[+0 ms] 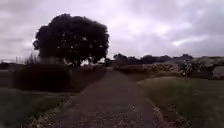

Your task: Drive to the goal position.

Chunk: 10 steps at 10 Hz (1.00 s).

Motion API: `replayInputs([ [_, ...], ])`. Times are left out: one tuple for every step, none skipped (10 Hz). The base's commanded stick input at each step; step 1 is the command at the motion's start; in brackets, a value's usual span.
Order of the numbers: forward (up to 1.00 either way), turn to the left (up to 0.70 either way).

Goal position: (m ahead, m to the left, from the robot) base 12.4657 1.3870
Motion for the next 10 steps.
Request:
replayInputs([
  [0.50,-0.01],
  [0.50,-0.05],
  [0.50,-0.10],
  [0.50,-0.15],
  [0.50,-0.20],
  [0.50,-0.24],
  [0.50,-0.25],
  [0.50,-0.25],
  [0.50,0.00],
  [0.50,0.00],
])
